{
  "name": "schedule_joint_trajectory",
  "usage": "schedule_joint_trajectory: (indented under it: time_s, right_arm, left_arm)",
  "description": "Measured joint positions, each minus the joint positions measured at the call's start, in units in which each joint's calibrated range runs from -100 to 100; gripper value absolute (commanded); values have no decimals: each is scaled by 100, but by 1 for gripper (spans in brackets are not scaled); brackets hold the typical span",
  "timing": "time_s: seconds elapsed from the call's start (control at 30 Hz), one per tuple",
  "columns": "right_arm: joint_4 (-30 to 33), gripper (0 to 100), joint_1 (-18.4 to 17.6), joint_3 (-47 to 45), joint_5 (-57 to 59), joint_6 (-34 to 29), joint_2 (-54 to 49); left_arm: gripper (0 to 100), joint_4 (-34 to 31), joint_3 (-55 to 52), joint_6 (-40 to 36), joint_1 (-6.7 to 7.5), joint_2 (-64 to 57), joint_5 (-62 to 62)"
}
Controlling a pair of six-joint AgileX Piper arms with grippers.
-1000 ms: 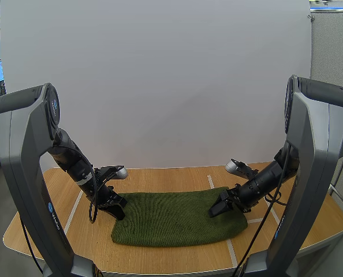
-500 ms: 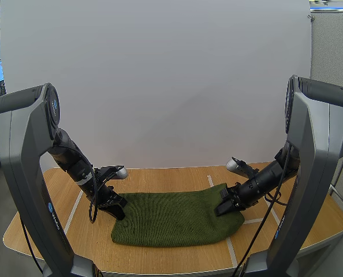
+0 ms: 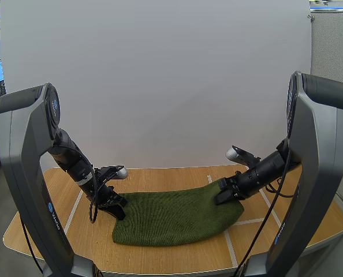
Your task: Fold the towel
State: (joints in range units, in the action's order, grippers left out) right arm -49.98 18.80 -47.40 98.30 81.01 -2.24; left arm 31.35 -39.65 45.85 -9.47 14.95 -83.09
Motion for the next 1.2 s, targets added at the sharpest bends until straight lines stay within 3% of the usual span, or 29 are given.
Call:
schedule_joint_trajectory:
  time_s: [0.27,0.43,0.6,0.87,1.0,1.2]
  right_arm:
    - [-85,0,-695,0,17,-397,-317]
    - [-210,0,-920,0,17,-457,-317]
    - [-390,0,-1445,0,17,-658,-317]
    - [-404,0,-1659,0,17,-746,-317]
    - [-451,0,-2064,182,-163,-984,-317]
    - [-539,0,-2334,236,-690,-1065,-317]
  left_arm:
    - [0,0,0,37,0,11,0]
    - [0,0,0,45,0,11,0]
    - [0,0,0,45,0,11,0]
    - [0,0,0,45,0,11,0]
    - [0,10,0,45,0,11,0]
    - [0,33,0,45,0,11,-18]
